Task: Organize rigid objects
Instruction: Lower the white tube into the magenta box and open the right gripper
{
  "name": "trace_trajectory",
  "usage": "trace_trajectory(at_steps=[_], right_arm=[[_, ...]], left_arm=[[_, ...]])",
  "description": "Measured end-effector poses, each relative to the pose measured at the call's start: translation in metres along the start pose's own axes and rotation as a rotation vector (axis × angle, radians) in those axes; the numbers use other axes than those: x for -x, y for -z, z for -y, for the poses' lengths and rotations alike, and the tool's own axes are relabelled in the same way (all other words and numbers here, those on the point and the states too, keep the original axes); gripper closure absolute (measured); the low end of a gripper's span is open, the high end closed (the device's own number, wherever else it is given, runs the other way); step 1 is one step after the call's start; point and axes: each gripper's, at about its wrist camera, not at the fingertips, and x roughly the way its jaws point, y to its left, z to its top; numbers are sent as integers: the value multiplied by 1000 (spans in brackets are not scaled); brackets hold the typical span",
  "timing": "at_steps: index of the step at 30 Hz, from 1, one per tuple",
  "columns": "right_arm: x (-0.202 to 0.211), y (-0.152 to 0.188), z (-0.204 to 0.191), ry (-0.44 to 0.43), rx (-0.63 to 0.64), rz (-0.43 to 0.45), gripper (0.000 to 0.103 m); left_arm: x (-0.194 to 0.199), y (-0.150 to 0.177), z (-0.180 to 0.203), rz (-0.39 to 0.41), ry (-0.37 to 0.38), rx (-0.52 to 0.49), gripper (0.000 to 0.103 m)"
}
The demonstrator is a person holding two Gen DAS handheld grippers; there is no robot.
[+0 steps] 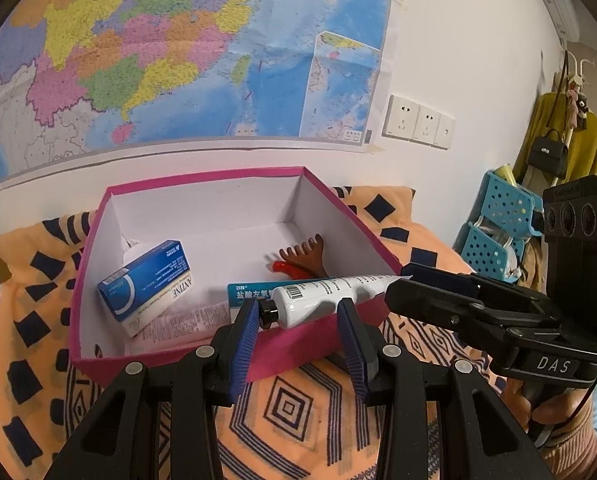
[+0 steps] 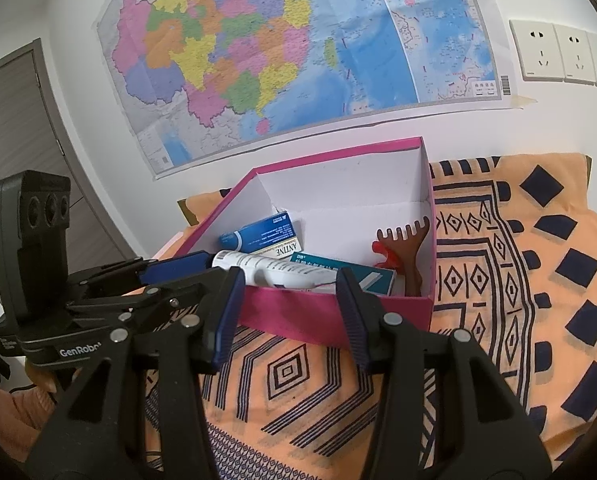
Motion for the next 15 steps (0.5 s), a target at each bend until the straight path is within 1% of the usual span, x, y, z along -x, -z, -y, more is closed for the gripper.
trace_trajectory(at_steps=[9,15], right_arm=[[-5,-8,3,2,4,2,53],[-13,-16,3,-4,8,3,53]], left_arm=[[-5,-4,-3,-5,-8,6,63],[-14,-7,-11,-26,-2,29,63]])
